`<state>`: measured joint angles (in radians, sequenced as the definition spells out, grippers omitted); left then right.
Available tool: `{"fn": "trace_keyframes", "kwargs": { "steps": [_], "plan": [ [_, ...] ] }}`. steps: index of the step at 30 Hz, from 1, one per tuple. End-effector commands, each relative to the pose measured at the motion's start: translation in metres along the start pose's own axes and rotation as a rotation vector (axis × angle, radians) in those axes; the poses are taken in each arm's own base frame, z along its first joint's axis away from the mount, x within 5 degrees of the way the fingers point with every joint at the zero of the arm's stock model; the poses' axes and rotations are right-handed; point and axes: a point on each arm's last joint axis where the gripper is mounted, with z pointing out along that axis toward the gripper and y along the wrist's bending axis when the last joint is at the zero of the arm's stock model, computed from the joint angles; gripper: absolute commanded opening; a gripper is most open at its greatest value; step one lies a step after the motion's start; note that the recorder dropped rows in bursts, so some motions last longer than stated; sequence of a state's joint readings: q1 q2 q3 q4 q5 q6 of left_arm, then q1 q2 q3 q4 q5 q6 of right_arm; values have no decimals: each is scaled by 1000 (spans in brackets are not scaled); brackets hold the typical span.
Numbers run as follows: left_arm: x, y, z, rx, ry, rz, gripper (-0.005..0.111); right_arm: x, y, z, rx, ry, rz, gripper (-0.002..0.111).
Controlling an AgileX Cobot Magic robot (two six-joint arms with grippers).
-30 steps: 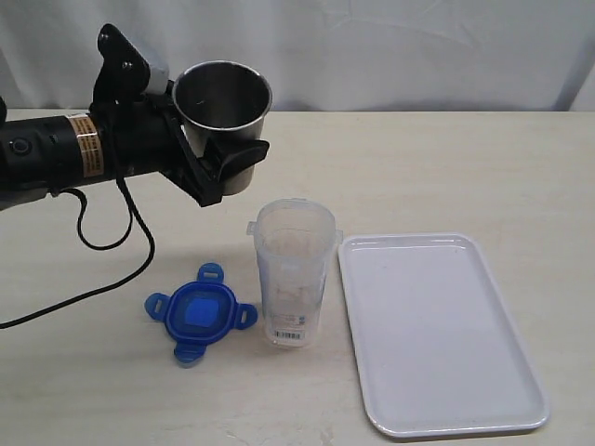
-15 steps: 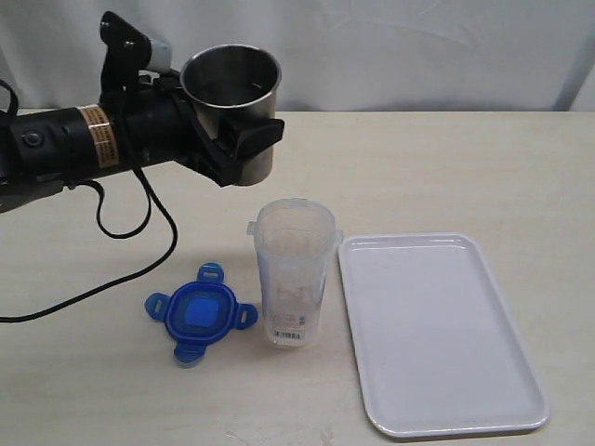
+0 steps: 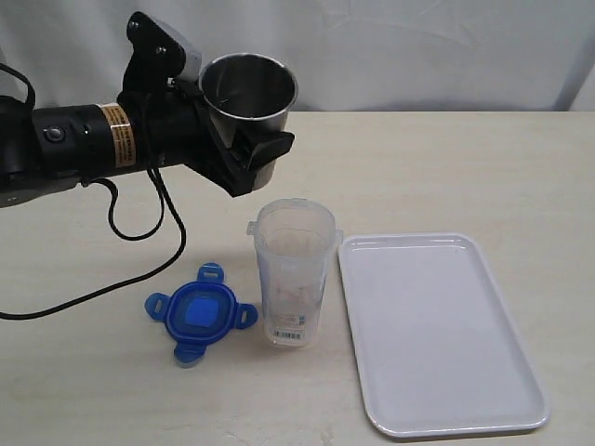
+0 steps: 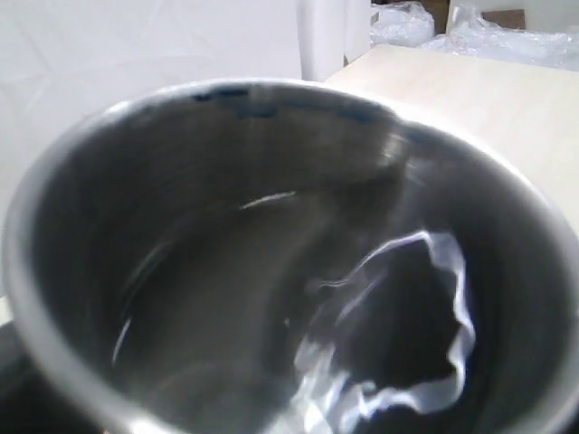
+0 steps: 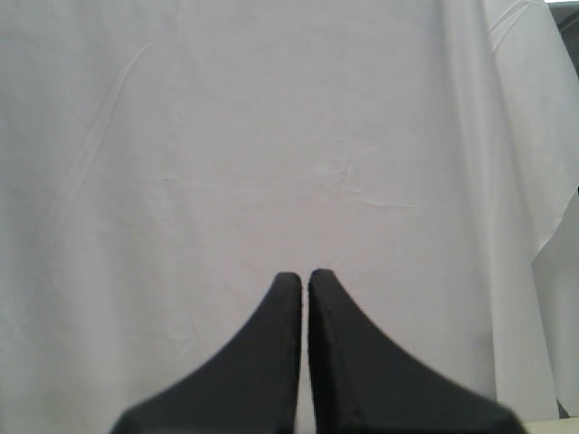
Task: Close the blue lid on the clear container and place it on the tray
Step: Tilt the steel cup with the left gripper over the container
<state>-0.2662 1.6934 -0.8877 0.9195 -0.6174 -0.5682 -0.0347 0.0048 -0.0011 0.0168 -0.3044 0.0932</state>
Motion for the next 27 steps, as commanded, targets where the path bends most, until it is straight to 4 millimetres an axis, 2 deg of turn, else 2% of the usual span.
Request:
{"fn": "trace_keyframes", "kwargs": {
  "steps": [1, 11, 27],
  "plan": [
    [-10, -5, -1, 59, -44, 63, 0, 1, 0, 0, -2, 10, 2, 4],
    [-5, -11, -2, 123, -9, 296, 0, 1, 0, 0, -2, 12, 2, 4],
    [-4, -11, -2, 131, -8, 496, 0, 1, 0, 0, 0, 12, 11, 4]
  ]
}}
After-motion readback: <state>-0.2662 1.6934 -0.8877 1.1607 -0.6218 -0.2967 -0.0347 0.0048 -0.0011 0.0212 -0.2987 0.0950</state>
